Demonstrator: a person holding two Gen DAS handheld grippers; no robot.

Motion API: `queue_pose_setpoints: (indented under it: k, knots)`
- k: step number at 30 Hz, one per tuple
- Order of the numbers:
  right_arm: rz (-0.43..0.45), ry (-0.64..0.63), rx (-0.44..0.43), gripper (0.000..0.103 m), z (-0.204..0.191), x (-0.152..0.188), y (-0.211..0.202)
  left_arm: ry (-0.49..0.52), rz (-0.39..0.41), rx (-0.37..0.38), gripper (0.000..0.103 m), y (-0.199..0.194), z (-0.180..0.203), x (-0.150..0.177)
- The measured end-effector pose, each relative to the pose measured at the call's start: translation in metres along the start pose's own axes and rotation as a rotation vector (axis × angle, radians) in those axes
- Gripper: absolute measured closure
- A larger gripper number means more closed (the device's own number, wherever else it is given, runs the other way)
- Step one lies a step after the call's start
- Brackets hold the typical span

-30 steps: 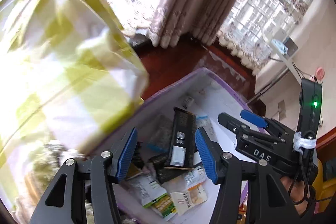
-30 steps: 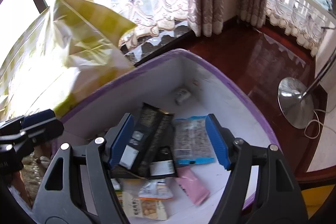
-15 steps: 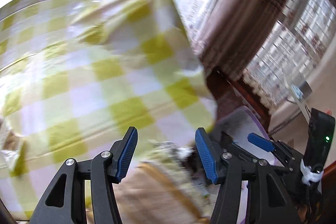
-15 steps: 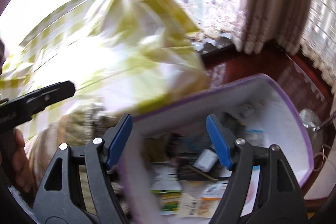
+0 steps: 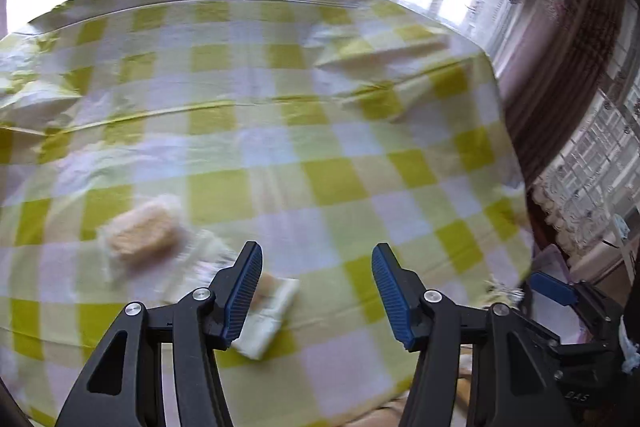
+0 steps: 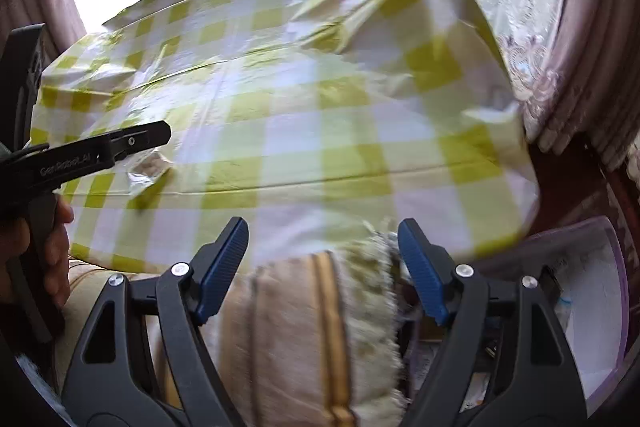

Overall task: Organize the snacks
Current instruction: 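Move both open tools back over the last snacks on the table, then grasp the wrapped oat cookie with the left tool while the right tool grasps the white nut packet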

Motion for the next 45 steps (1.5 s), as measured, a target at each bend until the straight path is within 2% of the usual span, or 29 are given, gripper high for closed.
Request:
queue_pose_setpoints:
  k: [4,12,20,29,35,41,45]
  knots:
    - [0.014,-0.057,-0.032,0.020,-0.032,-0.009,0.007,0.025,0.000,-0.056,0.037,-0.002,-0.041,-0.002]
    - [-0.013,-0.176,-0.092,0.019,-0.090,-0.019,0.039,0.112,-0.051,-0.142,0.036,0.009,-0.098,0.004]
    - [-0.029,-0.296,-0.165,0.016,-0.145,-0.028,0.068,0.182,-0.103,-0.140,0.032,0.037,-0.119,0.004]
    - [-0.063,-0.380,-0.195,0.015,-0.184,-0.031,0.108,0.209,-0.074,-0.077,0.030,0.054,-0.127,-0.013]
    - [-0.086,-0.358,-0.225,0.015,-0.191,-0.034,0.124,0.208,-0.062,-0.024,0.040,0.057,-0.127,-0.021]
    - [-0.114,-0.375,-0.228,0.014,-0.199,-0.031,0.138,0.180,-0.050,-0.016,0.059,0.057,-0.132,-0.026]
    - [-0.104,-0.391,-0.211,0.014,-0.200,-0.031,0.139,0.142,-0.045,-0.010,0.062,0.055,-0.137,-0.026]
Point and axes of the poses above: each gripper's, at about its wrist camera, not at the fingertips, and y roughly the way its jaws point, z to its right, x to its underside, the point moved 6 cm from there along y, roughly the way its jaws point, and after that the axes turned 5 degrees about z, right-handed, at the moved point
